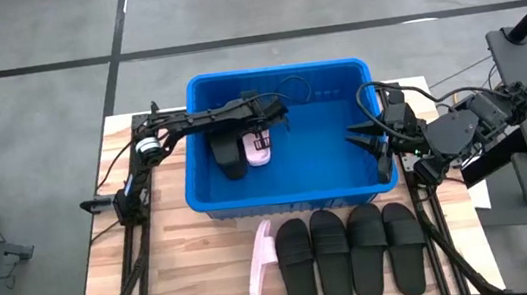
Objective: Pick and place slides into bin
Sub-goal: Put the left pink slide into the blue container, then put the pink slide into the blue container
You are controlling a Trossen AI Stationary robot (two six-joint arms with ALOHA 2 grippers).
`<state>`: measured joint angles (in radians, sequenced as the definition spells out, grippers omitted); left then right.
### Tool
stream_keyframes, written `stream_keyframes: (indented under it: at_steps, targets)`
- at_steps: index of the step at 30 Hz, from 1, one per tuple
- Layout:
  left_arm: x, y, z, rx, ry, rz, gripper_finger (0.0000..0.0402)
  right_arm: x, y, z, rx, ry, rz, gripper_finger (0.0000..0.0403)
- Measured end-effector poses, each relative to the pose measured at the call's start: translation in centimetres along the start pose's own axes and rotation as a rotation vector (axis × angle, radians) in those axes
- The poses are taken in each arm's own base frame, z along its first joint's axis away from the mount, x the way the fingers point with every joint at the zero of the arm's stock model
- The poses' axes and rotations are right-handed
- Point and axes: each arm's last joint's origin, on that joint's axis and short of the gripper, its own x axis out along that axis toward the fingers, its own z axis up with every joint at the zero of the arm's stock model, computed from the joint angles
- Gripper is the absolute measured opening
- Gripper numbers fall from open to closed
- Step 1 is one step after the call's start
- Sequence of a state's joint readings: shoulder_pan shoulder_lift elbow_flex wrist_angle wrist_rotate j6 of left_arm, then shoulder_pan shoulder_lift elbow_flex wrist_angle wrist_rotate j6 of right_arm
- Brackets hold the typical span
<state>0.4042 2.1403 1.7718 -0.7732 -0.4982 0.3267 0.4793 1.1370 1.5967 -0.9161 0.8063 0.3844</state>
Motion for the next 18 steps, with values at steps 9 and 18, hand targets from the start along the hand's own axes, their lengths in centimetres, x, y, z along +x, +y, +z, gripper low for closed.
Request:
stream_keyframes:
  at_steps: [9,18]
  targets:
    - [0.14,-0.15,-0.11,0.002,-0.011,-0.060,0.0107,0.00,0.01,0.00,0.000,0.001,0.002,0.0088]
    - [-0.44,0.05,-0.11,0.010,-0.011,-0.099,0.0279,0.00,0.00,0.00,0.000,0.001,0.002,0.0081]
